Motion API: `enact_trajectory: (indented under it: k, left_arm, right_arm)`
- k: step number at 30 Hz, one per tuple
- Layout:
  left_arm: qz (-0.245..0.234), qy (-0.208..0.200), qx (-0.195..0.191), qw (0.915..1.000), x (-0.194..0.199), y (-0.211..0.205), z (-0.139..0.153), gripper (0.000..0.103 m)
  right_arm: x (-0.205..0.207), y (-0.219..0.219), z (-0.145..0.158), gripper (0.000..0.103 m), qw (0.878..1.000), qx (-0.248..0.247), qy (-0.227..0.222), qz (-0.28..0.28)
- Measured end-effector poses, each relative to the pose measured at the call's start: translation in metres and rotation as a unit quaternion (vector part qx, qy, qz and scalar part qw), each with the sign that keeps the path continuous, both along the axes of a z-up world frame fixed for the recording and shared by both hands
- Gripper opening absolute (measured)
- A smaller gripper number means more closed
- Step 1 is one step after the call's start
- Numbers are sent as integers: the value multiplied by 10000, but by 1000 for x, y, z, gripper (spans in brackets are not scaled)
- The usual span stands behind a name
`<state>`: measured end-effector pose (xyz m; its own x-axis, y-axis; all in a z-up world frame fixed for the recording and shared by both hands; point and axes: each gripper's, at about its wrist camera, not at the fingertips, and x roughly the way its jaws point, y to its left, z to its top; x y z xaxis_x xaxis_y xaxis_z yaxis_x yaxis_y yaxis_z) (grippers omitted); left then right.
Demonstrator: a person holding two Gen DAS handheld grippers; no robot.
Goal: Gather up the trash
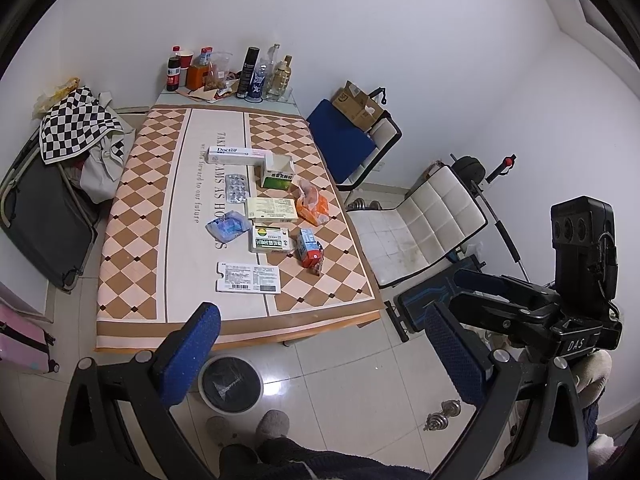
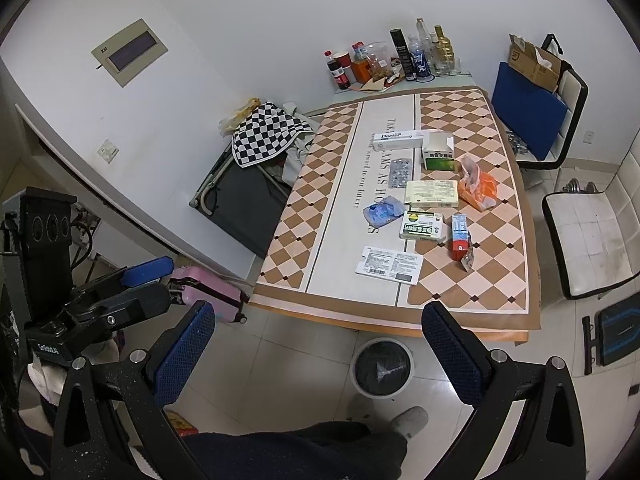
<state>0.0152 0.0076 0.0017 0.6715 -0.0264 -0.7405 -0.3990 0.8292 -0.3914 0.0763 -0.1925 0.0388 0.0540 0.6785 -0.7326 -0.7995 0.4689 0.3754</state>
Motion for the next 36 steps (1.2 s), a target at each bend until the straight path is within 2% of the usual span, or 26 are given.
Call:
enact_trajectory:
  k: [36]
  left_arm:
    - [-1,-10,0,10000,-4,2,2,103]
  right_arm:
    - [0,8,-5,103,10000,15,23,63]
